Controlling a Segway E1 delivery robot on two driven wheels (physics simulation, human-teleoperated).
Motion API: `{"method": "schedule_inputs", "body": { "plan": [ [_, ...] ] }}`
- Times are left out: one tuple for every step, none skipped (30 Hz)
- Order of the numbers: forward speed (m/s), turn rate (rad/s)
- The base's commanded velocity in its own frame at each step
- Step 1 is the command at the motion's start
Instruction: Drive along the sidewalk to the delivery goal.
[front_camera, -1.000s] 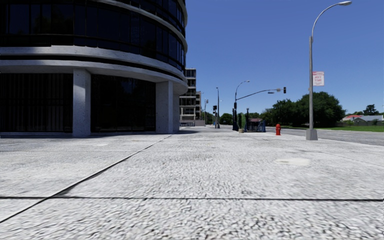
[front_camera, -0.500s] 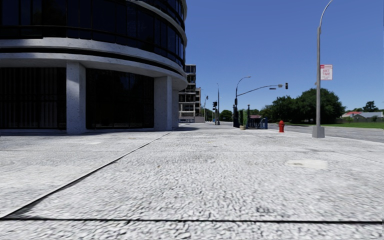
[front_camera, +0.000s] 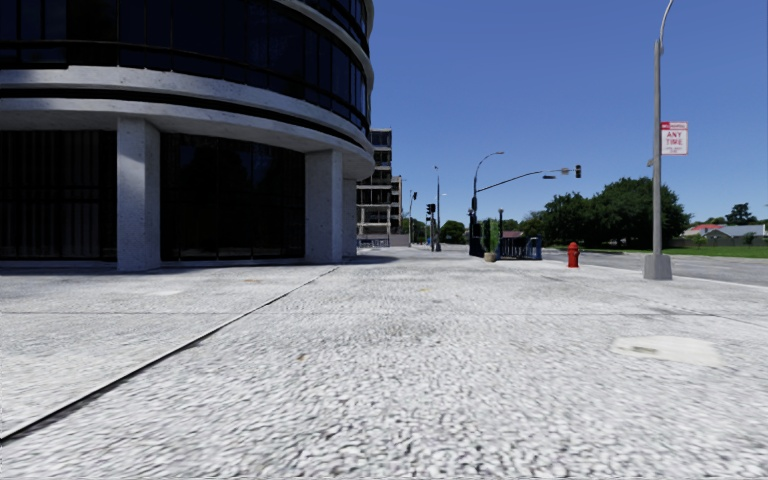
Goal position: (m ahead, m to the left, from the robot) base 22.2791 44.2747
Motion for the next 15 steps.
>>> {"method": "schedule_inputs", "body": {
  "plan": [
    [2.00, 0.00],
    [2.00, 0.00],
    [2.00, 0.00],
    [2.00, 0.00],
    [2.00, 0.00],
    [2.00, 0.00],
    [2.00, 0.00],
    [2.00, 0.00],
    [2.00, 0.00],
    [2.00, 0.00],
    [2.00, 0.00],
    [2.00, 0.00],
    [2.00, 0.00],
    [2.00, 0.00],
    [2.00, 0.00]
  ]
}}
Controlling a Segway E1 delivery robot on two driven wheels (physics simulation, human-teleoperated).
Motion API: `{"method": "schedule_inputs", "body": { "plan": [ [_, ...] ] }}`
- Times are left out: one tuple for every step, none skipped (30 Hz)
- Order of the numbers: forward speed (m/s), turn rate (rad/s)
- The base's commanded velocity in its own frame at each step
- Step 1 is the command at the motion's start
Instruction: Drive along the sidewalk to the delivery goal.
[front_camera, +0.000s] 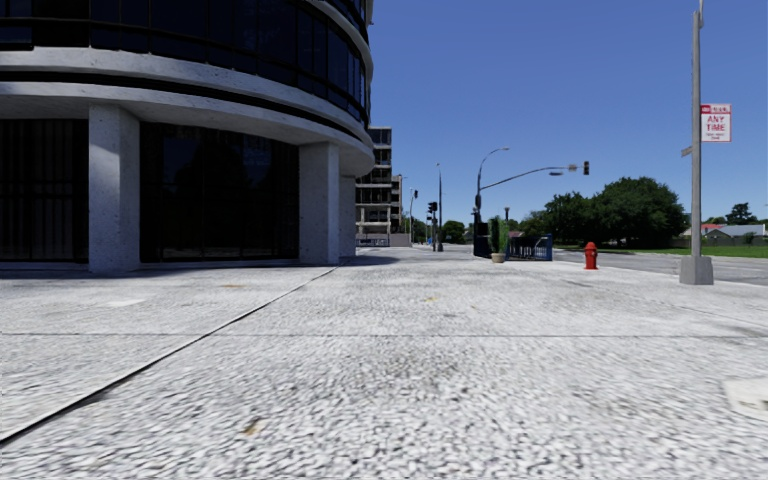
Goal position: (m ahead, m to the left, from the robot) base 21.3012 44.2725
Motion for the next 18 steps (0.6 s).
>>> {"method": "schedule_inputs", "body": {
  "plan": [
    [2.00, 0.00],
    [2.00, 0.00],
    [2.00, 0.00],
    [2.00, 0.00],
    [2.00, 0.00],
    [2.00, 0.00],
    [2.00, 0.00],
    [2.00, 0.00],
    [2.00, 0.00],
    [2.00, 0.00],
    [2.00, 0.00],
    [2.00, 0.00],
    [2.00, 0.00],
    [2.00, 0.00],
    [2.00, 0.00],
    [2.00, 0.00],
    [2.00, 0.00],
    [2.00, 0.00]
  ]
}}
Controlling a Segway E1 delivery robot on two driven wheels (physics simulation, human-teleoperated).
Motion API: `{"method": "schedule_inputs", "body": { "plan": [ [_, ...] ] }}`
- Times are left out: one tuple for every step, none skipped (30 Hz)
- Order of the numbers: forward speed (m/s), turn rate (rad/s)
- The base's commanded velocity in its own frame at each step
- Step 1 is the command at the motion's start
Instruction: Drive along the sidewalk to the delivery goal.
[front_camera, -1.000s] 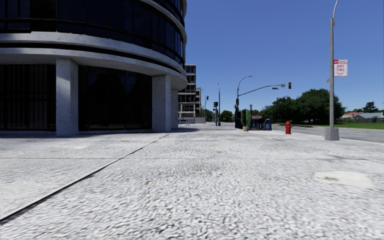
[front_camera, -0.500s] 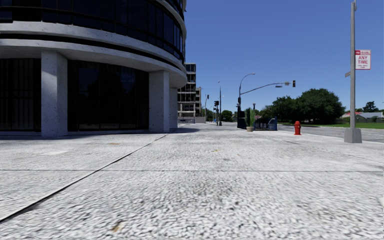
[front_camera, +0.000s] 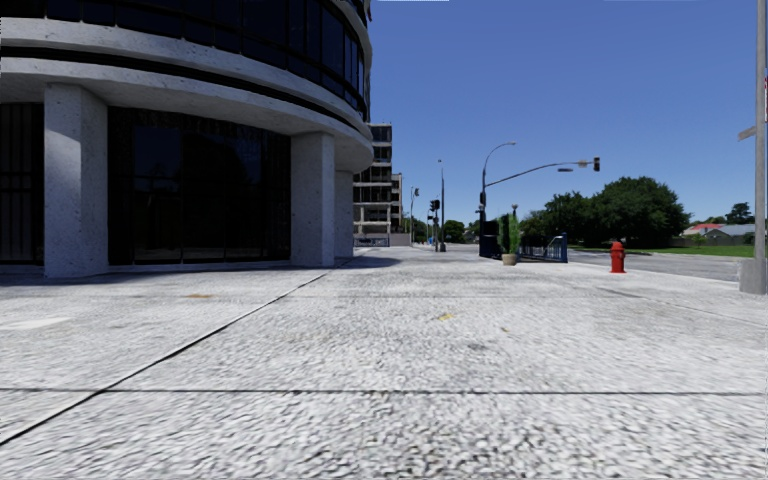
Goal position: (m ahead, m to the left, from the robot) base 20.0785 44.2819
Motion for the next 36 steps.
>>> {"method": "schedule_inputs", "body": {
  "plan": [
    [2.00, 0.00],
    [2.00, 0.00],
    [2.00, 0.00],
    [1.89, 0.04],
    [1.59, 0.21],
    [1.44, 0.27],
    [1.44, 0.27],
    [1.41, 0.28],
    [1.40, 0.28],
    [1.40, 0.28],
    [1.40, 0.26],
    [1.40, 0.26],
    [1.44, 0.05],
    [1.54, 0.00],
    [1.76, 0.00],
    [2.00, 0.00],
    [2.00, 0.00],
    [2.00, 0.00],
    [2.00, 0.00],
    [2.00, 0.00],
    [2.00, 0.00],
    [2.00, 0.00],
    [2.00, 0.00],
    [2.00, 0.00],
    [2.00, 0.00],
    [2.00, 0.00],
    [2.00, 0.00],
    [2.00, 0.00],
    [2.00, 0.00],
    [2.00, 0.00],
    [2.00, 0.00],
    [2.00, 0.00],
    [2.00, 0.00],
    [2.00, 0.00],
    [2.00, 0.00],
    [2.00, 0.00]
  ]
}}
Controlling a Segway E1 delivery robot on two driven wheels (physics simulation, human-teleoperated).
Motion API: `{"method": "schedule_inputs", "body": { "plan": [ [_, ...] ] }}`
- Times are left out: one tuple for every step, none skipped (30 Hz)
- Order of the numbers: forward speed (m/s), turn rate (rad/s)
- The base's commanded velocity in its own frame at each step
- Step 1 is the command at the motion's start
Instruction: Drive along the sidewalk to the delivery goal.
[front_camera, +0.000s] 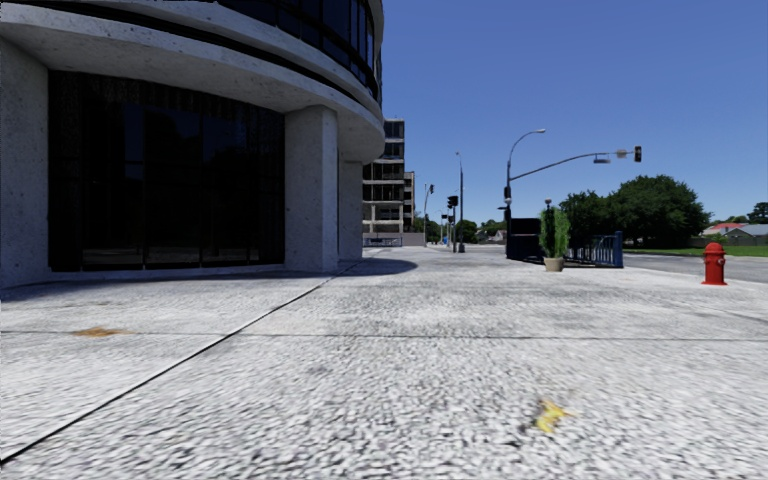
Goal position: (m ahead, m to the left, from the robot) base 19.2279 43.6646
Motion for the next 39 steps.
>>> {"method": "schedule_inputs", "body": {
  "plan": [
    [2.00, 0.00],
    [2.00, 0.00],
    [2.00, 0.00],
    [2.00, 0.00],
    [2.00, 0.00],
    [2.00, 0.00],
    [2.00, 0.00],
    [2.00, 0.00],
    [2.00, 0.00],
    [2.00, 0.00],
    [2.00, 0.00],
    [2.00, 0.00],
    [2.00, 0.00],
    [2.00, 0.00],
    [2.00, 0.00],
    [2.00, 0.00],
    [2.00, 0.00],
    [2.00, 0.00],
    [2.00, 0.00],
    [2.00, 0.00],
    [2.00, 0.00],
    [2.00, 0.00],
    [2.00, 0.00],
    [2.00, 0.00],
    [2.00, 0.00],
    [2.00, 0.00],
    [2.00, 0.00],
    [2.00, 0.00],
    [2.00, 0.00],
    [2.00, 0.00],
    [2.00, 0.00],
    [2.00, 0.00],
    [2.00, 0.00],
    [2.00, 0.00],
    [2.00, 0.00],
    [2.00, 0.00],
    [2.00, 0.00],
    [2.00, 0.00],
    [2.00, 0.00]
  ]
}}
